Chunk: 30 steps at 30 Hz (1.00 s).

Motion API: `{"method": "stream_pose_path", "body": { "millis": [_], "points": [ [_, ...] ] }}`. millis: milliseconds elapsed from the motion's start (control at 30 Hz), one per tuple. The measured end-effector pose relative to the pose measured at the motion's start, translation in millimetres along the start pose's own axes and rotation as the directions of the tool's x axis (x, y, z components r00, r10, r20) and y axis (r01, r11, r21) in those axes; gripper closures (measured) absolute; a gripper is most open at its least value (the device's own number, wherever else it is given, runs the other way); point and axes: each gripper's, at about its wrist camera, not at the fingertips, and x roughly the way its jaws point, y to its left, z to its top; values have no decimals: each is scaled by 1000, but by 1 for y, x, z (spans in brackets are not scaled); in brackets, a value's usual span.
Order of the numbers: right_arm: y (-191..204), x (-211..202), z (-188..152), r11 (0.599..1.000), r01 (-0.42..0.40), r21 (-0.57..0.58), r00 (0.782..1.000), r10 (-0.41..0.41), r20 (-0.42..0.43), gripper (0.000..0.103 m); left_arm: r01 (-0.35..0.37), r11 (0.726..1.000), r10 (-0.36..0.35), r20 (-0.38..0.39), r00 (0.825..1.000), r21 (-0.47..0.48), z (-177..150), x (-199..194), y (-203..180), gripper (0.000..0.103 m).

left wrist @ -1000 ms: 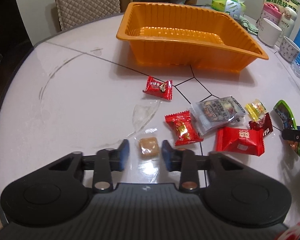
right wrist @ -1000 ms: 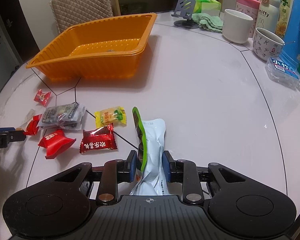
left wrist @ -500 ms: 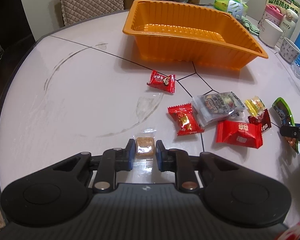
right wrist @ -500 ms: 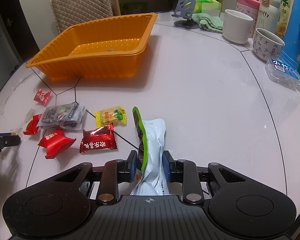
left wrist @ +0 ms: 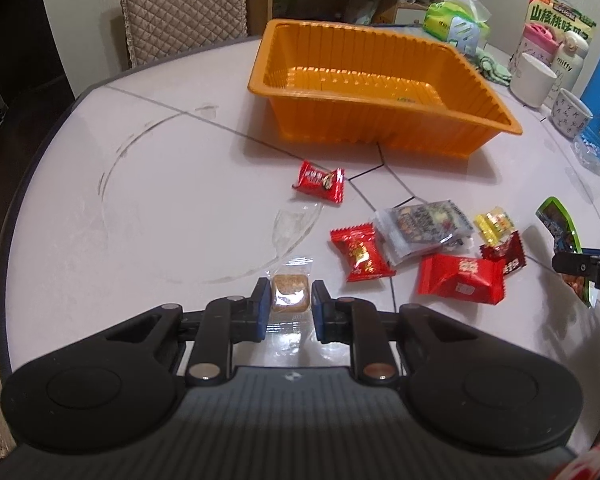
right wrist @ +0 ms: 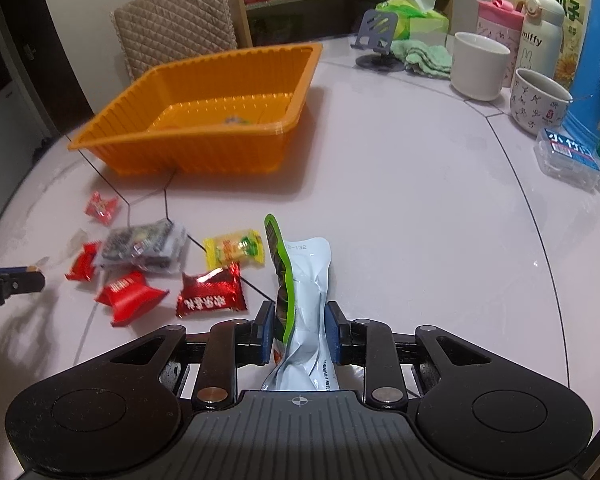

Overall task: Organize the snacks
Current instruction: 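Carry the caramel and the pouch over the orange tray with both tools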

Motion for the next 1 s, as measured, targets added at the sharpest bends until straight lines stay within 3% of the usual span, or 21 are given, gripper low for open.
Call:
{"method": "stream_pose_path", "body": {
  "millis": [467,833,1000],
  "points": [
    [-1,-29,47,988,-146,44,988,144,58,76,57,998,-61,97,993,40,42,-28,-1,84],
    [17,-8,120,972,-231,49,964,222,145,76,61,994,-76,170,982,91,110,-13,-9,84],
    [23,7,148,972,-231,45,961,221,167,76,51,993,-71,193,979,107,140,1,-13,84]
  ]
}}
